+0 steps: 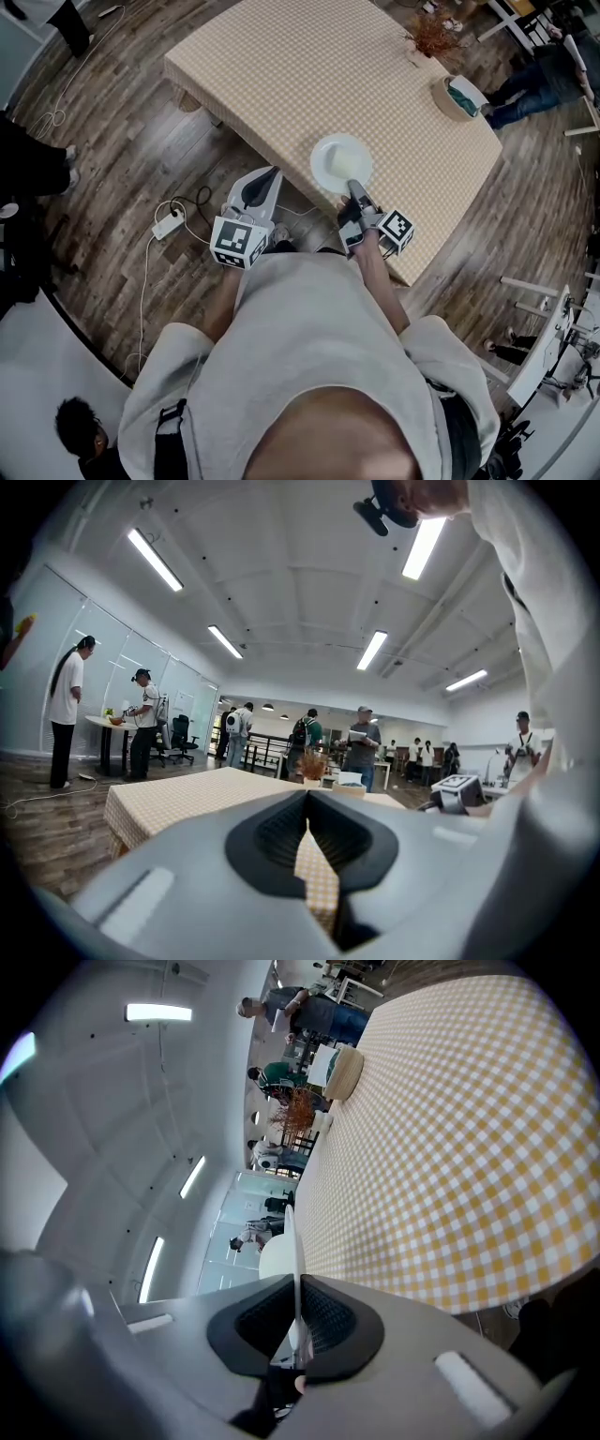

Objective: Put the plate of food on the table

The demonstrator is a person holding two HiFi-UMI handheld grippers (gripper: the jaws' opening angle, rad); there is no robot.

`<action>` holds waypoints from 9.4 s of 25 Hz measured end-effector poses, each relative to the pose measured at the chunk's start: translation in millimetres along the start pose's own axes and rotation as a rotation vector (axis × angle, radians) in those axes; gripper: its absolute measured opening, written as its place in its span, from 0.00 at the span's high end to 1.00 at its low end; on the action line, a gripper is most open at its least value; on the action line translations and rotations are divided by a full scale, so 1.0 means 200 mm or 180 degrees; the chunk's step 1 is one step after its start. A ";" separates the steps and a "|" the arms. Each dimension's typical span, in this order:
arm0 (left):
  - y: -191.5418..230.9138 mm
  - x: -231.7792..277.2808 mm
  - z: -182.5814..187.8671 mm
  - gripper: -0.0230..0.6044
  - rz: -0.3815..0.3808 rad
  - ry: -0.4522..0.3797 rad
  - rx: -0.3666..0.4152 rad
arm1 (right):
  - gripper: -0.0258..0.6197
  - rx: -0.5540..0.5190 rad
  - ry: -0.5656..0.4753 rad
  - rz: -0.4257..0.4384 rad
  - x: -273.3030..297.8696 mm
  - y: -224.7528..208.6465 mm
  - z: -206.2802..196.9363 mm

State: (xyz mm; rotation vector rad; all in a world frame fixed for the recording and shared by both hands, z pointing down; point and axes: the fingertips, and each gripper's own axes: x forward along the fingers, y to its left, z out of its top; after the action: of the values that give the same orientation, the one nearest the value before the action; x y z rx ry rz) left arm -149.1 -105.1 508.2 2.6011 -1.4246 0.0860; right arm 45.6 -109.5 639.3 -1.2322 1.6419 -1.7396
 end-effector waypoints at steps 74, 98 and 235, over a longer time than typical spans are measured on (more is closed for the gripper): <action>0.08 0.45 -0.36 0.95 0.0487 0.0713 -0.0229 | 0.94 0.0367 0.0481 -0.0173 0.49 -0.47 0.39; 0.21 0.34 -0.41 0.95 0.0769 0.0793 -0.0316 | 0.94 0.0243 0.0543 0.0171 1.31 -0.21 0.63; -0.44 0.18 0.08 0.95 -0.0541 -0.0063 0.0263 | 0.96 -0.4624 -0.0877 0.0020 -0.21 0.82 0.10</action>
State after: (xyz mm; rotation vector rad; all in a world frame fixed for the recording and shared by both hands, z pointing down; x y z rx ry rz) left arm -57.2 -91.3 486.0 2.7856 -1.2246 0.0991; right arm 43.3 -118.1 469.1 -1.8064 2.7005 -0.0498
